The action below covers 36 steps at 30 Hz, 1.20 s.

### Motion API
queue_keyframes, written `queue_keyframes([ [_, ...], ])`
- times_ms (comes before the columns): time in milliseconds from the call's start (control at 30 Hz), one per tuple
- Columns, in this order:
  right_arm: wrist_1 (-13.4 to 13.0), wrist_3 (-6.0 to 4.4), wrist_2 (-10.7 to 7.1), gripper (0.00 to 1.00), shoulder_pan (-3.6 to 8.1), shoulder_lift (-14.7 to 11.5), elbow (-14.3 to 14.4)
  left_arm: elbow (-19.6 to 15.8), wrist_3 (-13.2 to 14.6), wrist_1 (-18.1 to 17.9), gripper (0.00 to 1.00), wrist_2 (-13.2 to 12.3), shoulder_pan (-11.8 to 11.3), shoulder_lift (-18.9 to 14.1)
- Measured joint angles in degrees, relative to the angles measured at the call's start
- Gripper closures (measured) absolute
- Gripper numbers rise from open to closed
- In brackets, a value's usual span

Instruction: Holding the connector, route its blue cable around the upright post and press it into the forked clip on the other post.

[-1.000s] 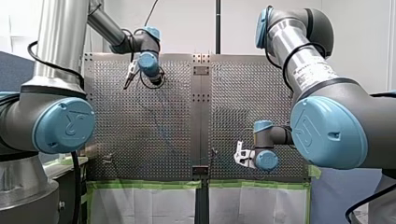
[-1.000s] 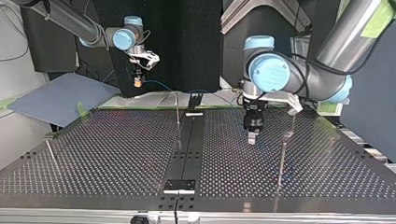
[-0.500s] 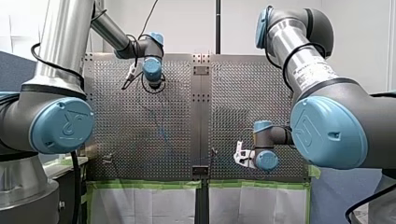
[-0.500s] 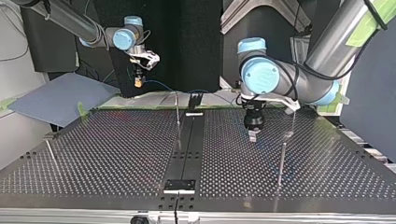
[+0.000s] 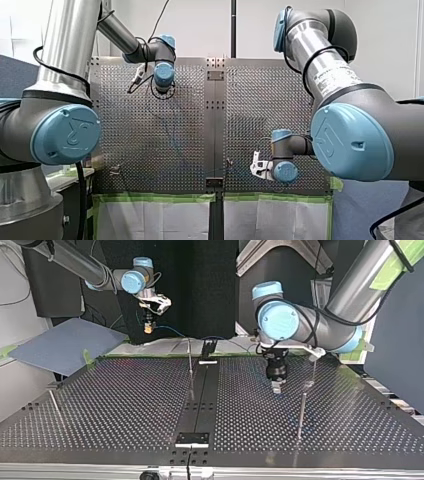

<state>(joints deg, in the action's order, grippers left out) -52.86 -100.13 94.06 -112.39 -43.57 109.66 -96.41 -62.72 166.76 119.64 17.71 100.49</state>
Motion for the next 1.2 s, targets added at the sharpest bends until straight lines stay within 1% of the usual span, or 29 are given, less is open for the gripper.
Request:
queue_keyframes([
  [167, -0.2, 0.0, -0.01, 1.0, -0.17, 0.0, 0.0, 0.0, 1.9, -1.0, 0.02, -1.2, 0.6, 0.0],
  [300, -0.3, -0.01, -0.01, 1.0, -0.22, 0.1, 0.0, 0.2, 3.2, -1.9, 0.02, -1.0, 0.9, 0.0],
  [467, -0.4, -0.07, -0.07, 1.0, -0.34, 0.1, 0.0, 1.1, 5.1, -2.8, 0.02, 0.6, 0.7, 0.0],
  [567, -0.5, -0.08, -0.11, 1.0, -0.4, 0.1, 0.0, 1.8, 6.4, -2.8, 0.02, 2.1, 0.7, 0.3],
  [733, -0.7, -0.09, -0.29, 1.0, -0.48, 0.1, 0.0, 2.5, 8.6, -2.1, 0.02, 4.2, 1.4, 2.3],
  [933, -0.7, -0.09, -0.36, 1.0, -0.5, 0.1, 0.0, 3.1, 8.9, -2.5, 0.02, 4.6, 1.9, 4.7],
  [1200, -0.8, -0.09, -0.36, 1.0, -0.5, 0.1, 0.0, 5.5, 8.8, -1.9, 0.02, 4.8, 1.8, 5.1],
])
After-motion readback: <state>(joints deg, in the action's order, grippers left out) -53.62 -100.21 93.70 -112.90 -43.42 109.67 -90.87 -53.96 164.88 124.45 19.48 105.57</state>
